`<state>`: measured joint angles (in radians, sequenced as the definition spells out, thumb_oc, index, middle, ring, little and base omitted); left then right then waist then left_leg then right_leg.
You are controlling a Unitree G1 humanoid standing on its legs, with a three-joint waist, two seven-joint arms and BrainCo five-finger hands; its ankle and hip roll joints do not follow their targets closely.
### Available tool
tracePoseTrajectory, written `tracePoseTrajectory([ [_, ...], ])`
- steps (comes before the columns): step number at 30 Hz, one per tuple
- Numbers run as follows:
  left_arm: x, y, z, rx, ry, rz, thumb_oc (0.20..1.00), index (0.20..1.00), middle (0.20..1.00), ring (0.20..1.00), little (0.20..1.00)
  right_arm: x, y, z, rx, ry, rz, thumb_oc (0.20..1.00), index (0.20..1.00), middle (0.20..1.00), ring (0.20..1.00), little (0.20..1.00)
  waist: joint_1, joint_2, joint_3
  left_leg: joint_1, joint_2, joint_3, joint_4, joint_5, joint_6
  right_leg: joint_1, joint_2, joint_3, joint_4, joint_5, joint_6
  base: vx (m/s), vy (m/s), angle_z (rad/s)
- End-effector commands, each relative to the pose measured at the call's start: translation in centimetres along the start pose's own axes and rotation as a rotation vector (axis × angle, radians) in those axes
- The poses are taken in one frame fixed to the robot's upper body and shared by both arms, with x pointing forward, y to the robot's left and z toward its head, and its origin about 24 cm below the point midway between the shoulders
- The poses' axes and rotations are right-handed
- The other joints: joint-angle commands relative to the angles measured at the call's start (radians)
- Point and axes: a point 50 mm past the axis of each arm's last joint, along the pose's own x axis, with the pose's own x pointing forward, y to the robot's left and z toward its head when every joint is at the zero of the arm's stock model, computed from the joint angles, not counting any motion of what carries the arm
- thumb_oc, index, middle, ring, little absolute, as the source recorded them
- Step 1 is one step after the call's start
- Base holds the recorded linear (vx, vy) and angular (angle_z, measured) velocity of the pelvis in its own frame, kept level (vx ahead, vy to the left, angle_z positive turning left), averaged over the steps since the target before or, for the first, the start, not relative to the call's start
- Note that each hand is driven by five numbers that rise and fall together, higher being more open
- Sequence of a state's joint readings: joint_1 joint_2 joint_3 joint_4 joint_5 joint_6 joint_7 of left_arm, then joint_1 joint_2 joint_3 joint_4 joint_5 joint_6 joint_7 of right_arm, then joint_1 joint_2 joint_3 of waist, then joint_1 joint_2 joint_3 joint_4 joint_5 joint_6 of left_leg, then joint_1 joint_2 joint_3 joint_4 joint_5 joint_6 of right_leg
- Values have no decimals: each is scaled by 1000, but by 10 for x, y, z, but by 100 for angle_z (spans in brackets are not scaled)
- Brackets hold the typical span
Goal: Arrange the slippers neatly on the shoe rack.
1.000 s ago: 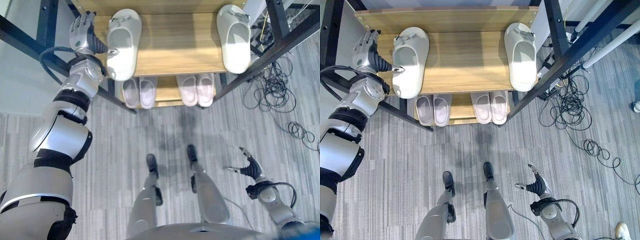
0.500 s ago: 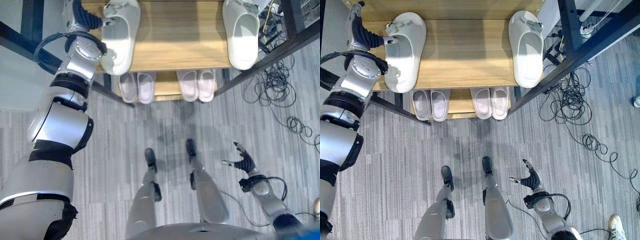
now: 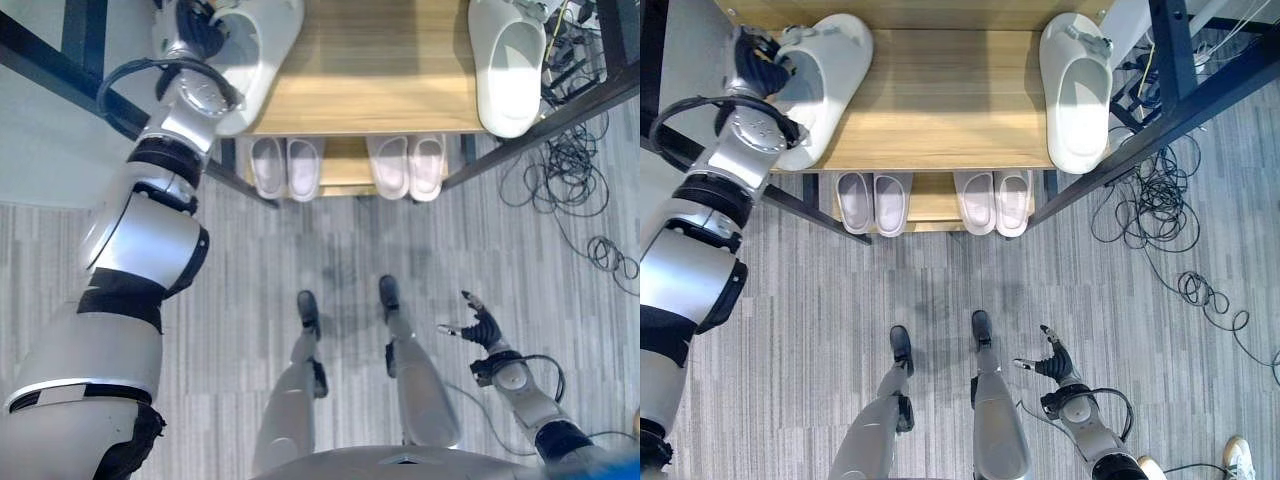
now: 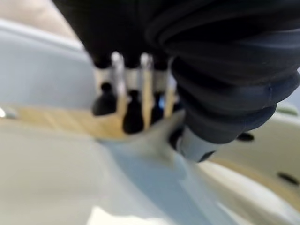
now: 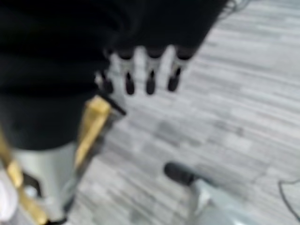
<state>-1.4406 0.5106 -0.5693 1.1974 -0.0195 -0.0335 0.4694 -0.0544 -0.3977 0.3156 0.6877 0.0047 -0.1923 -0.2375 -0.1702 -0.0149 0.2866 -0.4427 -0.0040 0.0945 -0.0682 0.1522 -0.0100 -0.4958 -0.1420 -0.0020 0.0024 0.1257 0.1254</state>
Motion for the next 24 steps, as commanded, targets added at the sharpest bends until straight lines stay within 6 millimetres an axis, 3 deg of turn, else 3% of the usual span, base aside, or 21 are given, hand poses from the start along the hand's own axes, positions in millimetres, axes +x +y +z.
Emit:
tracePoseTrajectory([
  [1, 14, 29, 58, -113, -159, 164, 200, 200, 200, 200, 200, 9, -13, 14, -23, -57, -38, 1000, 1000, 1000, 1000, 1000, -8, -17, 34, -32, -23, -67, 137, -158, -43, 65, -83, -48, -23, 26, 106, -3, -56, -1],
  [9, 4, 1, 84, -171, -181, 119, 200, 200, 200, 200, 200, 17, -16, 26, -52, -85, -41, 1000, 1000, 1000, 1000, 1000, -9, -9, 44, -16, -10, -69, 112, -138, -48, 61, -69, -40, -19, 11, 93, 3, -71, -1],
  [17, 5, -1, 104, -157, -202, 96, 200, 200, 200, 200, 200, 18, -24, 28, -64, -99, -68, 1000, 1000, 1000, 1000, 1000, -24, 4, 43, -9, 11, -54, 82, -113, -53, 38, -47, -21, -27, 9, 85, 23, -62, -10],
  [19, 6, 4, 111, -94, -242, 115, 200, 200, 200, 200, 200, 21, -27, 34, -75, -115, -78, 1000, 1000, 1000, 1000, 1000, -27, 10, 45, -4, 17, -53, 58, -99, -54, 26, -39, -15, -30, 12, 84, 25, -27, -12],
  [24, 9, 11, 120, -131, -249, 124, 200, 200, 200, 200, 200, 22, -32, 33, -61, -109, -105, 1000, 1000, 1000, 1000, 1000, -28, 23, 47, 5, 24, -45, -4, -60, -64, 12, -30, -11, -51, 20, 84, 26, -22, -15],
])
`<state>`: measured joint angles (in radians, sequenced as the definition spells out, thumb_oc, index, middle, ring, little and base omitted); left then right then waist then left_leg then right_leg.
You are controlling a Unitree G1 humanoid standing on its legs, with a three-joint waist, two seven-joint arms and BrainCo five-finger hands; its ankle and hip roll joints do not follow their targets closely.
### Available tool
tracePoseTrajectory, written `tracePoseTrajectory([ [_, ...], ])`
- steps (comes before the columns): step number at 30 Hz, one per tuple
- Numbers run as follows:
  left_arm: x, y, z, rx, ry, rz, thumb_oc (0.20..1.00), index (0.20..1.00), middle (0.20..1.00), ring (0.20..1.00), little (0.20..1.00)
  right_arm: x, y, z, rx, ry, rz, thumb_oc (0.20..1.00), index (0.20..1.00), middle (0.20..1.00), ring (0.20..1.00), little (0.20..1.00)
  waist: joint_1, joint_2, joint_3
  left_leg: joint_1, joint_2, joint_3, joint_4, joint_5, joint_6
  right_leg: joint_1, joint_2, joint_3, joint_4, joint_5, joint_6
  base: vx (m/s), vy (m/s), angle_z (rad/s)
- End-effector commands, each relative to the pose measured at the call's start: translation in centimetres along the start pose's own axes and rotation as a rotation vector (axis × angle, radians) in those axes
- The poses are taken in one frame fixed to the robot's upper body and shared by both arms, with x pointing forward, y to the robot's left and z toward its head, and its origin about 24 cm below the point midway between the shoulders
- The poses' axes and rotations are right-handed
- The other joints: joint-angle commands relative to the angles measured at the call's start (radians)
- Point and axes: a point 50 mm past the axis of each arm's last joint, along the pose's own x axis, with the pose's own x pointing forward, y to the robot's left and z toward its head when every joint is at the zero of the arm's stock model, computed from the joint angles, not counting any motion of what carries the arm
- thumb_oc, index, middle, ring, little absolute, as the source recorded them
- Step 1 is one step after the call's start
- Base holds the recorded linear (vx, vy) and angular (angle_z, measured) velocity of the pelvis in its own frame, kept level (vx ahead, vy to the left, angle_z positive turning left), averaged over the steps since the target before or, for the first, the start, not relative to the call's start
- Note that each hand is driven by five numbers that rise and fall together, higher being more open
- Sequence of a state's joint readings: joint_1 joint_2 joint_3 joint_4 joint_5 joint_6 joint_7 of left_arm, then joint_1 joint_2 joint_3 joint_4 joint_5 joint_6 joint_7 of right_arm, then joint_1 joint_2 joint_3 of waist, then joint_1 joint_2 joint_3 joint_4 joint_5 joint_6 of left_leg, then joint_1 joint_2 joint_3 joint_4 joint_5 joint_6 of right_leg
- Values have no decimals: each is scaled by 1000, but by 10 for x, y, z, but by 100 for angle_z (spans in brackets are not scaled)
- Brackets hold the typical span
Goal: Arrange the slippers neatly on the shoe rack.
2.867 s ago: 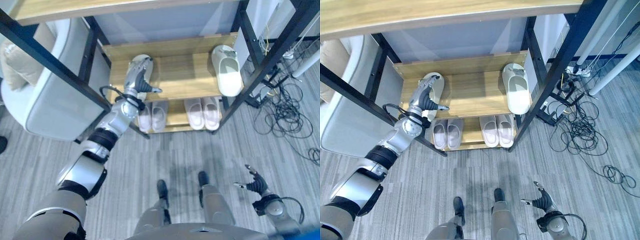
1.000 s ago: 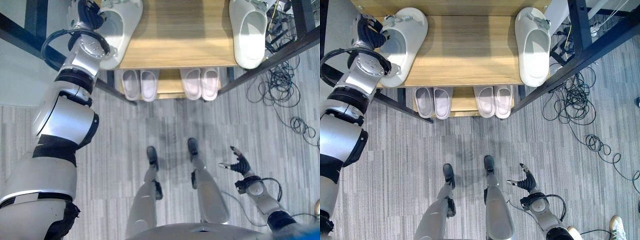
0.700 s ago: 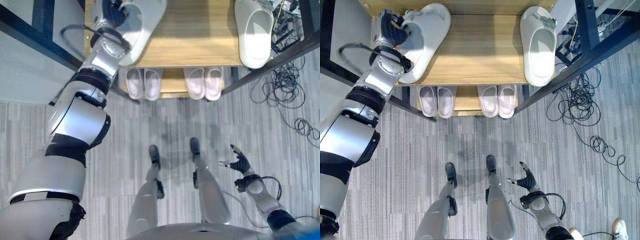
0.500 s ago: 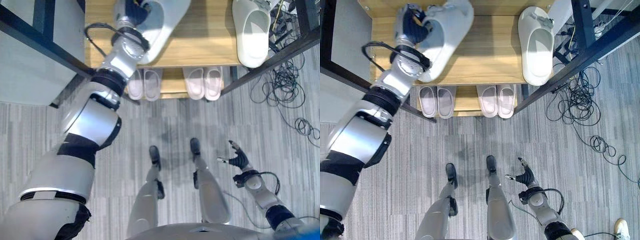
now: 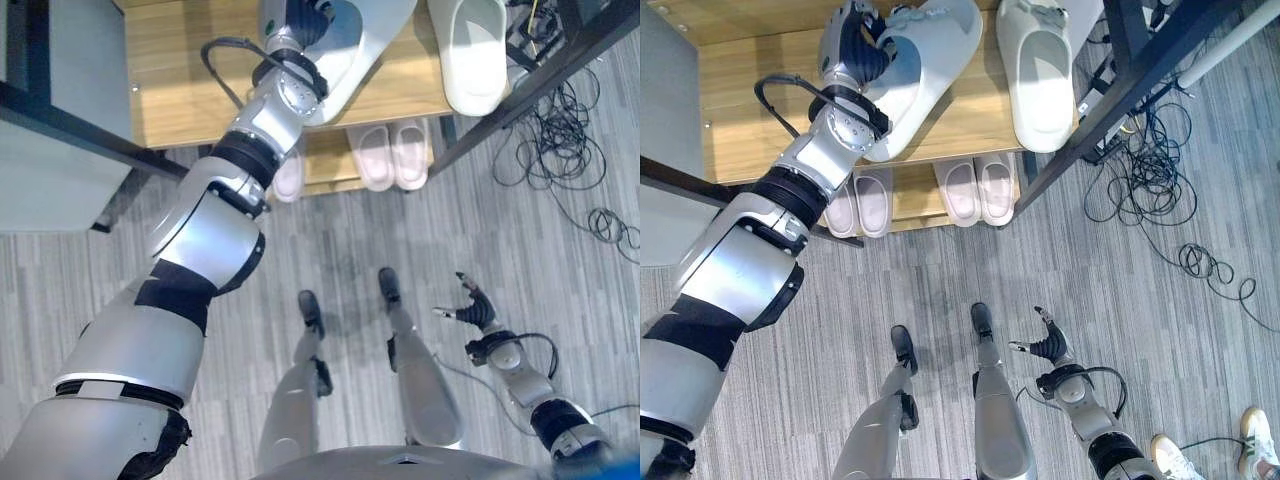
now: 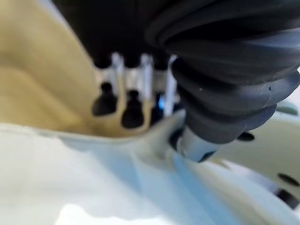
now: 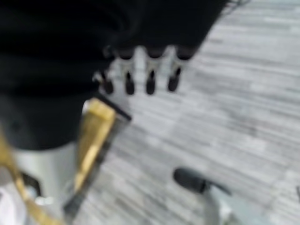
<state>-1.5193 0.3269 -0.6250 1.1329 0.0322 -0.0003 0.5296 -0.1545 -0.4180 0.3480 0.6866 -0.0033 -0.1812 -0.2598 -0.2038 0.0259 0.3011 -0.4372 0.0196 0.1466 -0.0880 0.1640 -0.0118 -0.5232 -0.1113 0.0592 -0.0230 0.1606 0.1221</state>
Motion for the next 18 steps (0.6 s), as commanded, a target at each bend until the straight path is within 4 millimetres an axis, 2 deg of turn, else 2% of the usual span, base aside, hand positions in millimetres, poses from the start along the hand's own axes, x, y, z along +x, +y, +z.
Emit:
tracePoseTrajectory([
  [1, 30, 53, 40, -63, -63, 180, 200, 200, 200, 200, 200, 3, -23, -2, -19, -10, -81, 1000, 1000, 1000, 1000, 1000, 6, -10, 31, -5, 1, -101, 8, -64, -67, 36, -59, -76, -30, -14, 86, 27, -47, -10],
  [3, 27, 42, 47, -86, -70, 143, 200, 200, 200, 200, 200, 1, -19, -6, -9, 9, -79, 1000, 1000, 1000, 1000, 1000, 2, 9, 29, -22, -1, -113, 1, -58, -73, 24, -58, -85, -30, -16, 82, 27, -44, -2],
  [8, 28, 41, 52, -70, -73, 138, 200, 200, 200, 200, 200, 1, -16, -7, -8, 14, -73, 1000, 1000, 1000, 1000, 1000, -3, 21, 31, -33, -2, -113, 1, -59, -76, 10, -57, -85, -31, -15, 80, 13, -8, 3],
  [18, 29, 42, 44, -57, -40, 139, 200, 200, 200, 200, 200, 2, -20, -8, 2, 15, -90, 1000, 1000, 1000, 1000, 1000, -6, 32, 30, -45, -2, -110, 1, -58, -76, -7, -57, -73, -23, -22, 77, 0, 0, 0],
])
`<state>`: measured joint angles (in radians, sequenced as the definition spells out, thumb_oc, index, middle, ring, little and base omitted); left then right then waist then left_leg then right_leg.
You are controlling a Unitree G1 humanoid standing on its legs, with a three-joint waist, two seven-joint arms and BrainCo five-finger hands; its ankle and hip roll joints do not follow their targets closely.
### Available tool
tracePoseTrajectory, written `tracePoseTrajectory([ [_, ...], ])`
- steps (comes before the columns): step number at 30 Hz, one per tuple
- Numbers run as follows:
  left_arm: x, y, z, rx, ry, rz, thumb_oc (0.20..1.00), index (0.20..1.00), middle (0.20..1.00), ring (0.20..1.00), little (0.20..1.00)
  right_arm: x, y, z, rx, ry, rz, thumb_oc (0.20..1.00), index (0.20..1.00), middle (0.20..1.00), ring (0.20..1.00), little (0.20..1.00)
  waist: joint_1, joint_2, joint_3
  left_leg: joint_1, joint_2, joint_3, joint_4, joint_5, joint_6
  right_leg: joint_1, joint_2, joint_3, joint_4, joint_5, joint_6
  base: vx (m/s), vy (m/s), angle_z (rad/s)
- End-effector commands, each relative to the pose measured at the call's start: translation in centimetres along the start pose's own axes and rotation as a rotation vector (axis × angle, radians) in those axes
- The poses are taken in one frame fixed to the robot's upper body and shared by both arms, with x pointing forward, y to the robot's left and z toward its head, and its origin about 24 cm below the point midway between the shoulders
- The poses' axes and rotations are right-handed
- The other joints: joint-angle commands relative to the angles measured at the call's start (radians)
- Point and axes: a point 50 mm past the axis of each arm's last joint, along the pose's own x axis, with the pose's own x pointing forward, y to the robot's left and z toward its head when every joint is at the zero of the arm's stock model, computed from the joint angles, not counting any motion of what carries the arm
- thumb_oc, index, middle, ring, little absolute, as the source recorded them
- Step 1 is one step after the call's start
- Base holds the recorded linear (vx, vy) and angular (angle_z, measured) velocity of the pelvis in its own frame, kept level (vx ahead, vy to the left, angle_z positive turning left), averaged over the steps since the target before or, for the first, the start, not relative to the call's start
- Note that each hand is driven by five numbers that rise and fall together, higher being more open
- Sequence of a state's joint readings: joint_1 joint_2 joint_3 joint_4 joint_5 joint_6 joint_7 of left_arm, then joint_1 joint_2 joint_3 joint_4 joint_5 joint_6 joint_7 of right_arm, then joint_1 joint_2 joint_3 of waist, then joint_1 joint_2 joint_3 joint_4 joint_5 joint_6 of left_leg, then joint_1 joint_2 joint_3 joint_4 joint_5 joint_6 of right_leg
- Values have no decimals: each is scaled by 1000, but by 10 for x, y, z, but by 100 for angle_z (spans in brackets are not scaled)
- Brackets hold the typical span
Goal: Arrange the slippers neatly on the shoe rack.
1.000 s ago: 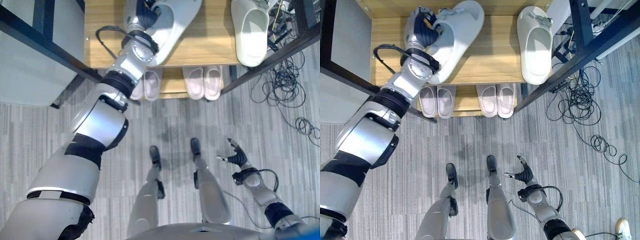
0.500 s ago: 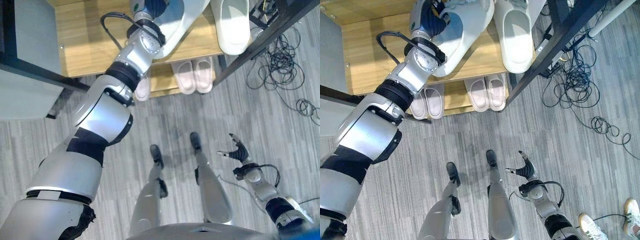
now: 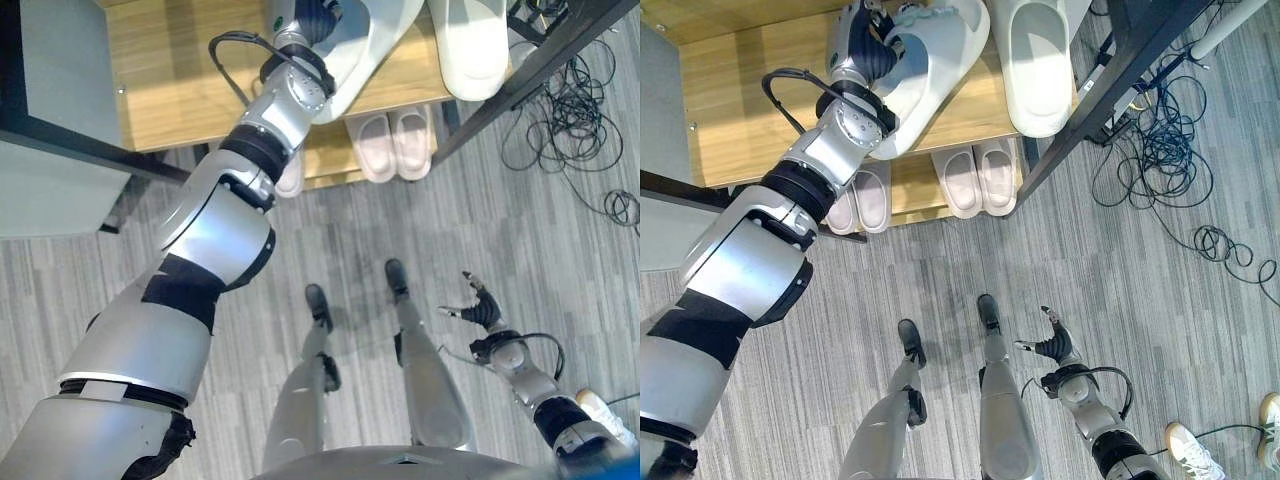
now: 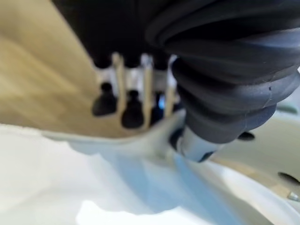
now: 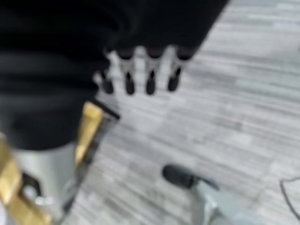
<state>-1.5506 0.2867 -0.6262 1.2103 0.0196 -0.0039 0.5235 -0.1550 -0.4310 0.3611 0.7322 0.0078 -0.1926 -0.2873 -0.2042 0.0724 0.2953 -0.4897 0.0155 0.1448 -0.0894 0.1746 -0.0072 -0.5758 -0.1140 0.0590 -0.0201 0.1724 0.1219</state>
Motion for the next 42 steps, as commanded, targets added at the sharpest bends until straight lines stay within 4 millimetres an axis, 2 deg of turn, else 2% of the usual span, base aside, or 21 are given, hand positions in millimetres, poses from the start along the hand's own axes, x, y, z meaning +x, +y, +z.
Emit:
tracePoseTrajectory([
  [1, 26, 49, 43, -55, -71, 158, 200, 200, 200, 200, 200, 4, -16, 2, 20, -19, -65, 1000, 1000, 1000, 1000, 1000, -6, -14, 36, 7, 2, -108, 2, -69, -81, 45, -55, -73, -26, -34, 77, 0, 0, 0],
  [2, 27, 52, 42, -61, -61, 169, 347, 347, 347, 347, 347, 5, -16, 2, 16, -20, -64, 1000, 1000, 1000, 1000, 1000, -7, -13, 36, 6, 0, -107, 2, -71, -81, 44, -54, -71, -25, -34, 76, 0, 0, 0],
  [4, 28, 55, 44, -40, -68, 184, 278, 278, 278, 278, 278, 5, -17, 2, 14, -20, -65, 1000, 1000, 1000, 1000, 1000, -7, -13, 35, 6, 0, -107, 2, -71, -81, 42, -54, -71, -25, -34, 76, 0, 0, 0],
  [5, 29, 59, 47, -18, -83, 199, 200, 200, 200, 200, 200, 5, -17, 2, 12, -22, -66, 1000, 1000, 1000, 1000, 1000, -8, -12, 34, 5, -1, -106, 2, -72, -81, 41, -54, -72, -25, -34, 76, 0, 0, 0],
  [7, 31, 63, 48, -21, -87, 211, 200, 200, 200, 200, 200, 4, -18, 1, 11, -24, -64, 1000, 1000, 1000, 1000, 1000, -10, -13, 32, 6, -1, -104, 2, -72, -81, 41, -54, -70, -23, -34, 76, 0, 0, 0],
  [8, 31, 64, 50, -14, -98, 215, 398, 398, 398, 398, 398, 4, -18, 1, 11, -22, -64, 1000, 1000, 1000, 1000, 1000, -10, -13, 31, 7, 0, -104, 2, -72, -81, 41, -54, -69, -22, -35, 76, 0, 0, 0],
  [9, 30, 63, 53, -26, -104, 214, 545, 545, 545, 545, 545, 4, -18, 1, 14, -23, -62, 1000, 1000, 1000, 1000, 1000, -10, -13, 30, 9, 0, -104, 2, -73, -81, 43, -54, -69, -21, -36, 76, 0, 0, 0],
  [10, 30, 62, 55, -62, -106, 215, 856, 856, 856, 856, 856, 4, -17, 0, 19, -19, -60, 1000, 1000, 1000, 1000, 1000, -10, -13, 29, 11, 1, -104, 2, -72, -82, 44, -54, -70, -20, -37, 76, 0, 0, 0],
  [11, 29, 60, 57, -81, -117, 211, 1000, 1000, 1000, 1000, 1000, 4, -17, -1, 17, -14, -57, 1000, 1000, 1000, 1000, 1000, -10, -13, 27, 13, 2, -104, 2, -73, -82, 46, -54, -71, -20, -38, 76, 0, 0, 0],
  [17, 24, 50, 67, -188, -150, 175, 1000, 1000, 1000, 1000, 1000, 4, -14, -5, 17, 14, -38, 1000, 1000, 1000, 1000, 1000, -6, -15, 17, 29, 3, -100, 2, -74, -82, 59, -52, -72, -15, -46, 73, -8, 1, 0],
  [18, 22, 43, 62, -277, -118, 137, 1000, 1000, 1000, 1000, 1000, 6, -13, -5, 13, 30, -33, 1000, 1000, 1000, 1000, 1000, -3, -13, 13, 37, 0, -98, 2, -76, -79, 64, -54, -70, -11, -48, 72, -37, 7, 1],
  [22, 22, 43, 61, -301, -110, 128, 1000, 1000, 1000, 1000, 1000, 6, -12, -8, 7, 47, -30, 1000, 1000, 1000, 1000, 1000, -1, -11, 10, 38, -3, -96, 2, -76, -78, 66, -55, -69, -13, -46, 72, -10, 2, 0],
  [26, 22, 43, 50, -324, -86, 118, 1000, 1000, 1000, 1000, 1000, 4, -11, -12, 6, 68, -28, 1000, 1000, 1000, 1000, 1000, 4, -6, 7, 42, -4, -93, 5, -76, -75, 69, -58, -68, -14, -43, 72, 0, 0, 0],
  [27, 22, 46, 41, -316, -76, 123, 1000, 1000, 1000, 1000, 1000, 5, -11, -13, 5, 75, -30, 1000, 1000, 1000, 1000, 1000, 12, -2, 5, 44, -6, -94, 9, -76, -74, 72, -59, -67, -12, -45, 71, 0, 0, 0],
  [28, 22, 47, 41, -315, -76, 123, 1000, 1000, 1000, 1000, 1000, 5, -11, -12, 5, 75, -29, 1000, 1000, 1000, 1000, 1000, 11, -2, 5, 44, -6, -94, 9, -76, -74, 72, -59, -67, -12, -45, 71, 0, 0, 0],
  [29, 23, 53, 30, -299, -66, 134, 1000, 1000, 1000, 1000, 1000, 6, -12, -13, 8, 84, -35, 1000, 1000, 1000, 1000, 1000, 18, 1, 5, 44, -7, -96, 12, -76, -73, 74, -59, -69, -12, -45, 71, 0, 0, 0],
  [30, 23, 53, 30, -299, -66, 135, 1000, 1000, 1000, 1000, 1000, 6, -12, -13, 7, 84, -35, 1000, 1000, 1000, 1000, 1000, 17, 1, 5, 44, -7, -96, 12, -76, -73, 74, -59, -69, -12, -45, 71, -30, -6, -3],
  [31, 23, 56, 16, -268, -46, 140, 1000, 1000, 1000, 1000, 1000, 5, -11, -15, 15, 92, -36, 1000, 1000, 1000, 1000, 1000, 24, 4, 8, 42, -8, -97, 15, -75, -73, 74, -61, -69, -10, -44, 70, 0, 0, 0],
  [32, 23, 56, 16, -267, -46, 140, 1000, 1000, 1000, 1000, 1000, 5, -10, -15, 15, 92, -35, 1000, 1000, 1000, 1000, 1000, 24, 4, 8, 42, -8, -98, 15, -75, -73, 74, -61, -70, -10, -44, 70, 0, 0, 0],
  [38, 13, 52, -26, -213, 35, 104, 1000, 1000, 1000, 1000, 1000, 7, -10, -15, 24, 110, -45, 1000, 1000, 1000, 1000, 1000, 43, 8, 13, 34, -12, -104, 34, -80, -72, 78, -63, -78, -3, -49, 67, -5, 0, 1],
  [42, 2, 38, -50, -198, 89, 48, 1000, 1000, 1000, 1000, 1000, 7, -7, -16, 23, 123, -40, 1000, 1000, 1000, 1000, 1000, 53, 5, 16, 30, -11, -110, 43, -81, -73, 80, -66, -86, -2, -48, 66, -21, 1, 6],
])
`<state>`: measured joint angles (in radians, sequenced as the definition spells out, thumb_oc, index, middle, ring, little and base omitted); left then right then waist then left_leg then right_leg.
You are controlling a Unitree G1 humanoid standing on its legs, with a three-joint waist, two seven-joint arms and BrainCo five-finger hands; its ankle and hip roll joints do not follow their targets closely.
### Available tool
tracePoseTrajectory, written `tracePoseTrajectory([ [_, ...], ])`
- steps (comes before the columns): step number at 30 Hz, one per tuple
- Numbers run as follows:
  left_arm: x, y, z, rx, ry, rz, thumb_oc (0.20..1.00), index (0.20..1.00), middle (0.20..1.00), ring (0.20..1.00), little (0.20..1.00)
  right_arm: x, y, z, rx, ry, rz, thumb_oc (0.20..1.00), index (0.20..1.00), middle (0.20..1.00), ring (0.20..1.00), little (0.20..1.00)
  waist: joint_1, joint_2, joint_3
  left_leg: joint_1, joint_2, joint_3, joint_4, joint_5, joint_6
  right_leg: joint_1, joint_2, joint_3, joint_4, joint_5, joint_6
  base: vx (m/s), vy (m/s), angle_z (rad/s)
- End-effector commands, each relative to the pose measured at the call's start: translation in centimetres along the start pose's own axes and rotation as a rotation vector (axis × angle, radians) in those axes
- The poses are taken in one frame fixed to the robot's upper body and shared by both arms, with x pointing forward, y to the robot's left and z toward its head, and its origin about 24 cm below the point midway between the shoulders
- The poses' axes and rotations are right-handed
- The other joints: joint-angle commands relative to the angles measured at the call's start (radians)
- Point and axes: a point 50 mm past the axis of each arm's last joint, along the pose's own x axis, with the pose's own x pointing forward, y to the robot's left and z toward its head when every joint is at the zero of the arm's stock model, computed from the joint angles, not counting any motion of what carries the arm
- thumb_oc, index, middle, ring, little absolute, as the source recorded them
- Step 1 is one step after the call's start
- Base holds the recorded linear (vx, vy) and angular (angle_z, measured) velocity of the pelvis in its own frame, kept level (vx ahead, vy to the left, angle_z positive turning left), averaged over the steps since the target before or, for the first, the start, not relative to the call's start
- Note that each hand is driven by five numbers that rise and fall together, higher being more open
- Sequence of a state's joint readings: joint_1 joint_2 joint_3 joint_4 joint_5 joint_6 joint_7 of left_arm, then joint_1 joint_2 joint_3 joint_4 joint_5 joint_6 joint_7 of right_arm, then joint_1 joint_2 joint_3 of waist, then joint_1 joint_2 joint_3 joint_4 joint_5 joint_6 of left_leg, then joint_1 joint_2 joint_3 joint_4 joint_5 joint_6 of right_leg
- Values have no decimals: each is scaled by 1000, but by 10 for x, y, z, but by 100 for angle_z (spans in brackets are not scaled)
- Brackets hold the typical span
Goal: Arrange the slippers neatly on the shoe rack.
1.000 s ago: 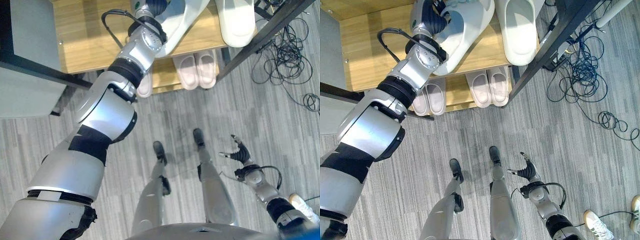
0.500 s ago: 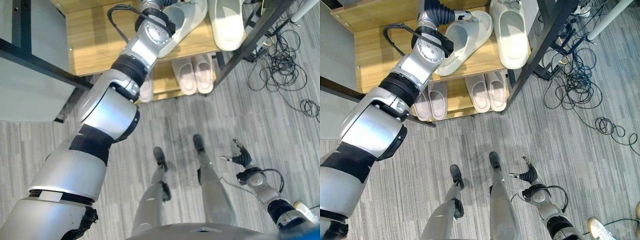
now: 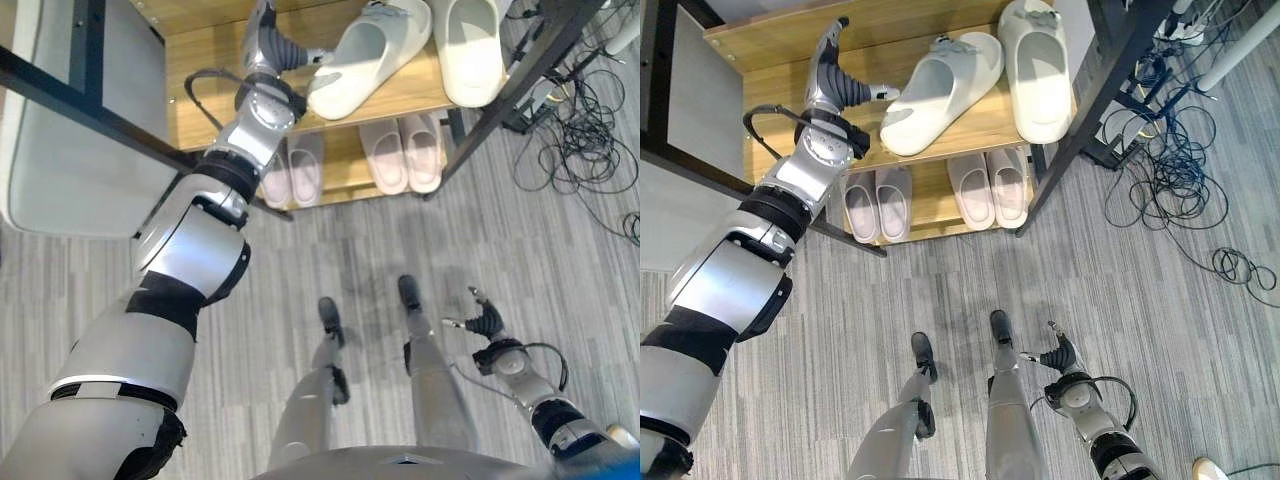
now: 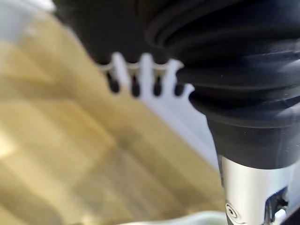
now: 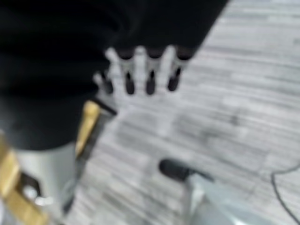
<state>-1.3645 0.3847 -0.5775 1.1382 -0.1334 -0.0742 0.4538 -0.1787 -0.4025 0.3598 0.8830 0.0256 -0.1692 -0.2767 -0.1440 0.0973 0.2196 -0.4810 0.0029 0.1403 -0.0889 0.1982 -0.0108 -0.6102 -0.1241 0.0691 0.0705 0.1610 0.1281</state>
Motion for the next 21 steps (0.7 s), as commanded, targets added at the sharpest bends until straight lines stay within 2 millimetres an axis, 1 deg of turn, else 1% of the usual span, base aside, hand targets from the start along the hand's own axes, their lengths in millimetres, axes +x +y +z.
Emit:
tracePoseTrajectory([
  [1, 16, 35, 21, -62, -64, 87, 1000, 1000, 1000, 1000, 1000, 8, -12, 12, 32, -23, -49, 1000, 1000, 1000, 1000, 1000, -5, -20, 90, 21, 1, -107, 43, -105, -69, 116, -56, -98, -92, -37, 60, -11, 11, 5],
  [5, 7, 18, 9, -72, -38, 32, 1000, 1000, 1000, 1000, 1000, 9, -10, 14, 32, -24, -47, 1000, 1000, 1000, 1000, 1000, 1, -23, 89, 23, 1, -110, 41, -103, -71, 121, -56, -102, -90, -39, 58, -4, 5, 3],
  [9, -2, -3, 8, -140, -41, -30, 1000, 1000, 1000, 1000, 1000, 10, -9, 15, 35, -23, -51, 1000, 1000, 1000, 1000, 1000, 6, -25, 88, 27, 1, -113, 41, -105, -70, 126, -57, -104, -89, -40, 57, 0, 0, 0],
  [10, -9, -16, 9, -201, -50, -77, 1000, 1000, 1000, 1000, 1000, 10, -8, 15, 35, -21, -51, 1000, 1000, 1000, 1000, 1000, 8, -24, 86, 29, 1, -113, 41, -105, -70, 130, -58, -106, -90, -40, 58, 0, 0, 0],
  [11, -12, -21, 10, -225, -55, -93, 1000, 1000, 1000, 1000, 1000, 9, -7, 15, 35, -19, -49, 1000, 1000, 1000, 1000, 1000, 10, -23, 85, 31, 1, -113, 42, -106, -70, 132, -59, -106, -90, -40, 58, -5, 11, 4],
  [12, -12, -21, 10, -225, -55, -93, 1000, 1000, 1000, 1000, 1000, 9, -7, 15, 35, -19, -49, 1000, 1000, 1000, 1000, 1000, 10, -23, 85, 31, 1, -113, 42, -106, -70, 132, -59, -106, -90, -40, 58, -3, 10, 5],
  [15, -22, -38, 14, -294, -69, -145, 1000, 1000, 1000, 1000, 1000, 9, -5, 14, 33, -11, -43, 1000, 1000, 1000, 1000, 1000, 12, -23, 82, 36, -1, -113, 49, -109, -69, 137, -62, -106, -87, -42, 57, -1, 3, 1],
  [16, -27, -46, 19, -338, -79, -166, 1000, 1000, 1000, 1000, 1000, 10, -4, 14, 35, -9, -40, 1000, 1000, 1000, 1000, 1000, 12, -24, 79, 39, -2, -114, 48, -110, -70, 139, -62, -104, -87, -41, 57, 0, 0, 0],
  [19, -30, -50, 21, -366, -89, -180, 1000, 1000, 1000, 1000, 1000, 9, -4, 14, 33, -8, -36, 1000, 1000, 1000, 1000, 1000, 12, -22, 78, 41, -3, -113, 47, -111, -69, 139, -63, -104, -87, -41, 57, 0, 0, 0],
  [21, -35, -57, 25, -395, -100, -204, 1000, 1000, 1000, 1000, 1000, 9, -4, 13, 31, -6, -37, 1000, 1000, 1000, 1000, 1000, 12, -20, 77, 43, -3, -113, 47, -112, -68, 139, -64, -101, -87, -40, 57, 0, 0, 0],
])
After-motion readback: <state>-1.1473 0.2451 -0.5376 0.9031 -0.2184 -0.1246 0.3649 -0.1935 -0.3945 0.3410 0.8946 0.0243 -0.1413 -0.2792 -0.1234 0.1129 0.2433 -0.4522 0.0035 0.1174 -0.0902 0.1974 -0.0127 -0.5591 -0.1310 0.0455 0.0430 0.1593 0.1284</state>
